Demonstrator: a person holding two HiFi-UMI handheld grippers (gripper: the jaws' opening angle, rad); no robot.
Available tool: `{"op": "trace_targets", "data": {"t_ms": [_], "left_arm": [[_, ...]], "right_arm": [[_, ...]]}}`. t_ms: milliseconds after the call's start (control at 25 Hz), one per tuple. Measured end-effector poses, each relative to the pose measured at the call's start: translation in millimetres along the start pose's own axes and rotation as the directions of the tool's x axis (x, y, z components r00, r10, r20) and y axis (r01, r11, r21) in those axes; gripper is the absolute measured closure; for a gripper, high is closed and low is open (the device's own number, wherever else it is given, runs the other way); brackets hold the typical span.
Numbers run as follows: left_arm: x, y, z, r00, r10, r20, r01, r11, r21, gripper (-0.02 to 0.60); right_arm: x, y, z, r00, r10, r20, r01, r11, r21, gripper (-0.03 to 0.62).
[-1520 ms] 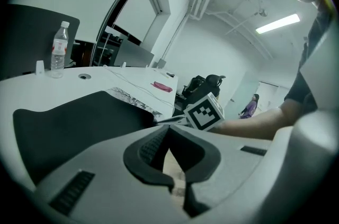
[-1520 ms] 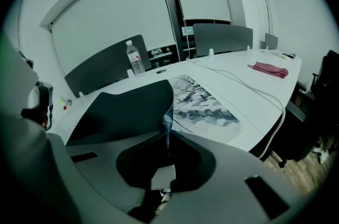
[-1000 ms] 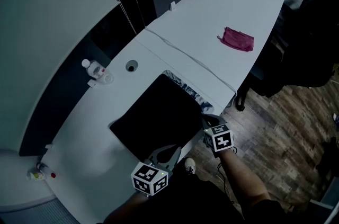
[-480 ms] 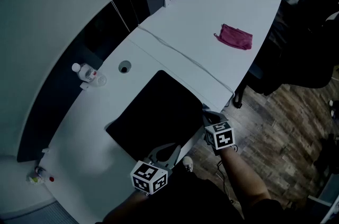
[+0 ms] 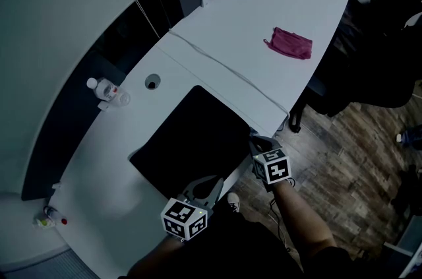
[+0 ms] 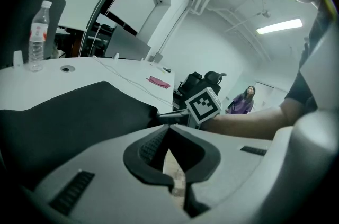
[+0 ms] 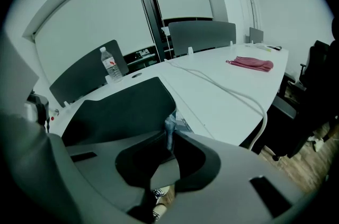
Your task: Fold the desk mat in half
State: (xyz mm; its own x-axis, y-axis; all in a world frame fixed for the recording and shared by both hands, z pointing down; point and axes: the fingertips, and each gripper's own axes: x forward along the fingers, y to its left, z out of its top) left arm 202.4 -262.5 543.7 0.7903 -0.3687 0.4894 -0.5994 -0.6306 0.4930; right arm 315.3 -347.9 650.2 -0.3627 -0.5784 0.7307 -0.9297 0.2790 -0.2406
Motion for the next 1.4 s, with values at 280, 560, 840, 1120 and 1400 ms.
{"op": "trace_targets", "data": {"t_ms": [280,560,840,1120,1400], "left_arm": [[-14,-18,-4,1.0,0.015,0.026,-0.015,1.0,0.02,0.575],[-50,-32,-13,0.993,0.07,0.093,-0.074,0.997,0.036,0.575],[-109,-27,-33,0.969,0.192,0.157,-0.193,0.981,-0.005,0.575],[-173,-12,-45,0.924,0.305,0.23,-0.303,0.952,-0.048,0.575],[-249,3,-71,0.889,0.365,0.276,-0.355,0.931,-0.086,0.575]], "right_arm": [[-25,0,2,0.999,-0.039,0.036,0.04,0.999,-0.035,0.545],[-61,28,2,0.991,-0.007,0.131,0.017,0.997,-0.079,0.568],[-91,93,3,0.979,0.103,0.177,-0.078,0.987,-0.141,0.569],[-103,166,3,0.953,0.224,0.204,-0.19,0.967,-0.17,0.57],[-113,256,-8,0.93,0.305,0.206,-0.258,0.939,-0.226,0.57]]}}
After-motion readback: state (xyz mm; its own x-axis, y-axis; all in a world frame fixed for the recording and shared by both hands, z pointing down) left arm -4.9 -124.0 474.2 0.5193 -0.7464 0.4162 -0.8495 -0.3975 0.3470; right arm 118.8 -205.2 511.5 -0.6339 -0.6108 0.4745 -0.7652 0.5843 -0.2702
